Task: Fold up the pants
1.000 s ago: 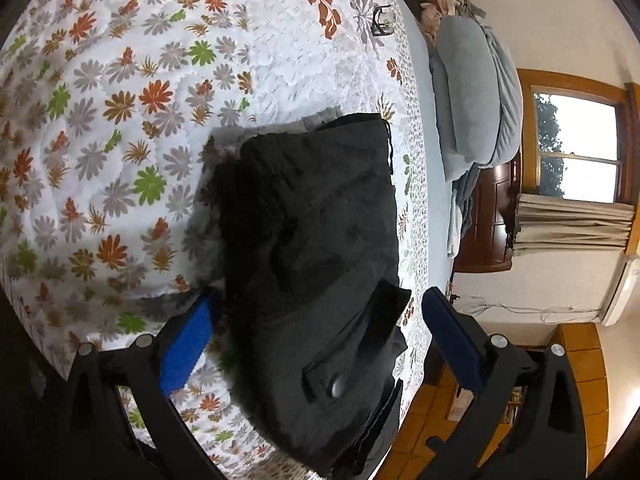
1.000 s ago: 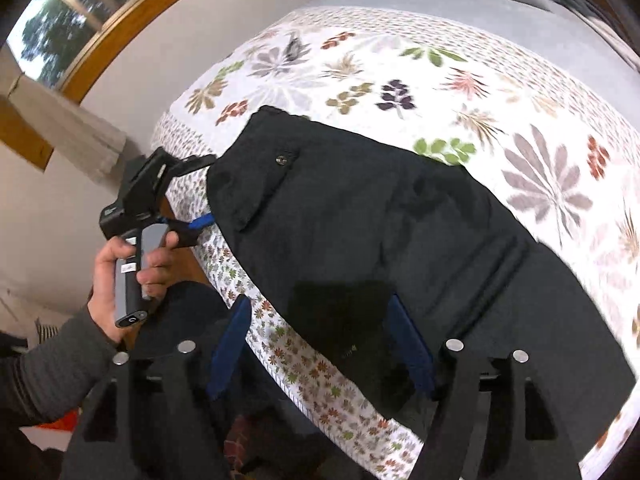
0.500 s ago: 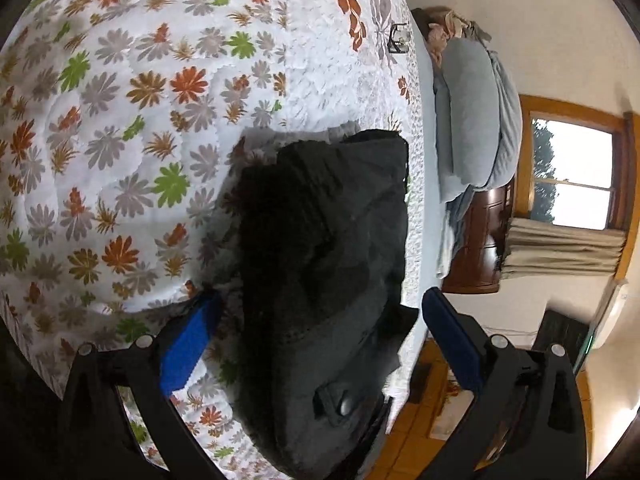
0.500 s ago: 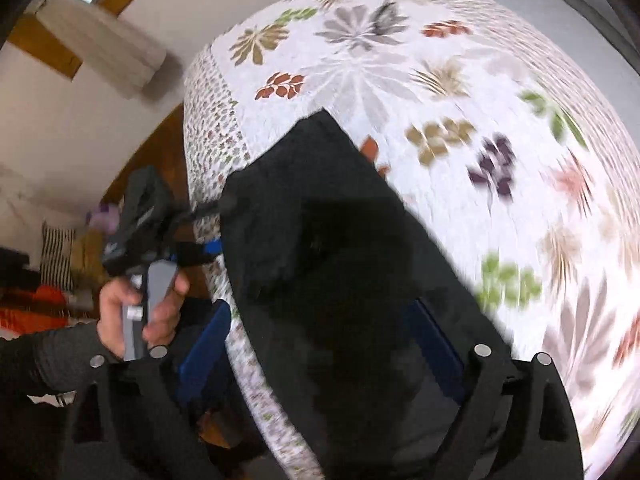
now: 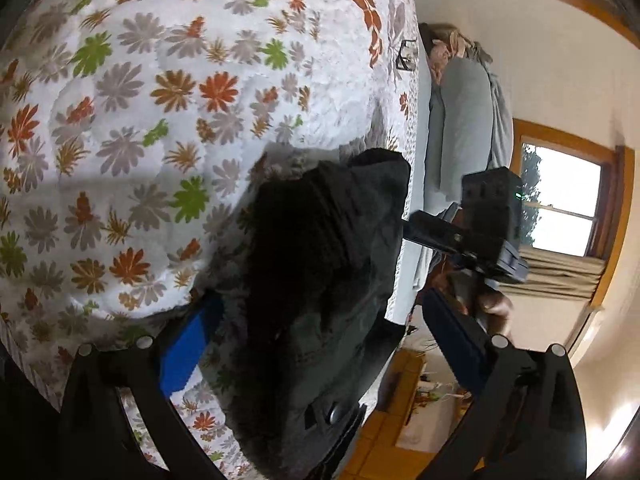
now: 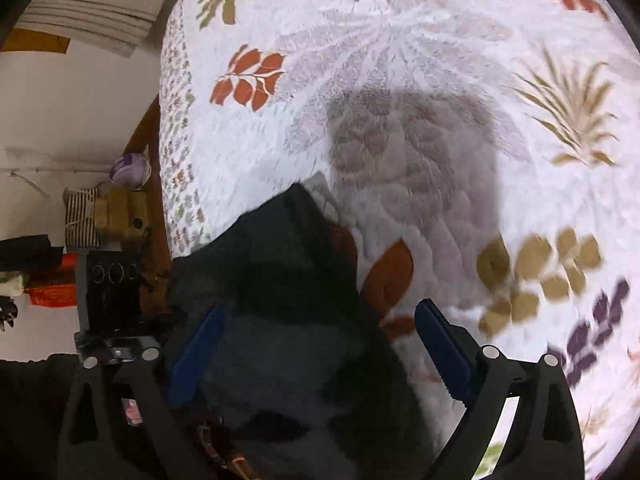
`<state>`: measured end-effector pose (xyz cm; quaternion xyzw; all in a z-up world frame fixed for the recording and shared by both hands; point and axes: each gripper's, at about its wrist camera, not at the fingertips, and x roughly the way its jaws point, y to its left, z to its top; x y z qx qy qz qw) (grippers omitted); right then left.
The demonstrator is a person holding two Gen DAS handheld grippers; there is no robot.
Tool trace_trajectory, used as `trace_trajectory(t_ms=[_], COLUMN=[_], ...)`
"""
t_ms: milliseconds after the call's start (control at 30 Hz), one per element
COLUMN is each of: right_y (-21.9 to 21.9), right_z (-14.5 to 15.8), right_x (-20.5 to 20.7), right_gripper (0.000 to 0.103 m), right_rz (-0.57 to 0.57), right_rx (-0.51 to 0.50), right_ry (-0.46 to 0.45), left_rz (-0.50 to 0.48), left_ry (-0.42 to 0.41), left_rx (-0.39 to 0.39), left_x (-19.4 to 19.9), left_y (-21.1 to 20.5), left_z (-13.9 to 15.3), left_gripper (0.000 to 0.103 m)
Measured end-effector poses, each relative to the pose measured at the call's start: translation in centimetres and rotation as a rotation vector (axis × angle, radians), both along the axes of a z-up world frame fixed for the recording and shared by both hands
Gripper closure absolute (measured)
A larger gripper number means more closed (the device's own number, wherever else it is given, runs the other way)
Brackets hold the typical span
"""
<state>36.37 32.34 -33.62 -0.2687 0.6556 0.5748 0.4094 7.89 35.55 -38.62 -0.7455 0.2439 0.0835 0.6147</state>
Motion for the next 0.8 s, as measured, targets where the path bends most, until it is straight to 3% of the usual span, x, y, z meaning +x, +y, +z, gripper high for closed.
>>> trace_trajectory(t_ms=[100,233,367,433,567,700,767,800], right_y=[1.4,2.6,3.2,3.3,3.5,3.3,2.2,1.8], right_z=[-0.9,-1.7,-1.7,-1.3,-1.4,-1.2,-0.4,0.2], right_x=[-0.4,-1.2,-1.4,-1.5,-1.7,-1.6,-1.1,-0.8], right_gripper=[0.006,0.003,0.003,0.01,0.024,0.054,0.063,0.067], right_rz=[0.043,0.092,0.112,0.113,0.119,0.089,0.066,0.051], right_rx=[-0.015,-0.026,-0.027,-0.004,-0.013,0.007,0.023,0.039], right_ry=[0.021,0.028,0.042,0.074,0.08,0.078,0.079,0.073], left_rz=[0.006,-0.018,-0.016,-0.02,-0.039,-0.044,-0.055,-0.063], left_ry=[0.001,0.014,0.005,0.003,0.005,0.004,-0.007,-0.016], left_rx=[0.001,0.076,0.101,0.136,0.137,0.127,0.131,0.14], left_x=[-0.1,0.6,0.7,0.8,0.8,1.0,0.9,1.0], left_y=[0.0,-0.2,-0.2,-0.2,-0.4,-0.4,-0.6,-0.6], left_z=[0.0,1.2,1.8,2.4,2.1,1.9,1.8,2.0], left_gripper=[0.003,0.003,0.004,0.006,0.028,0.046,0.065,0.069])
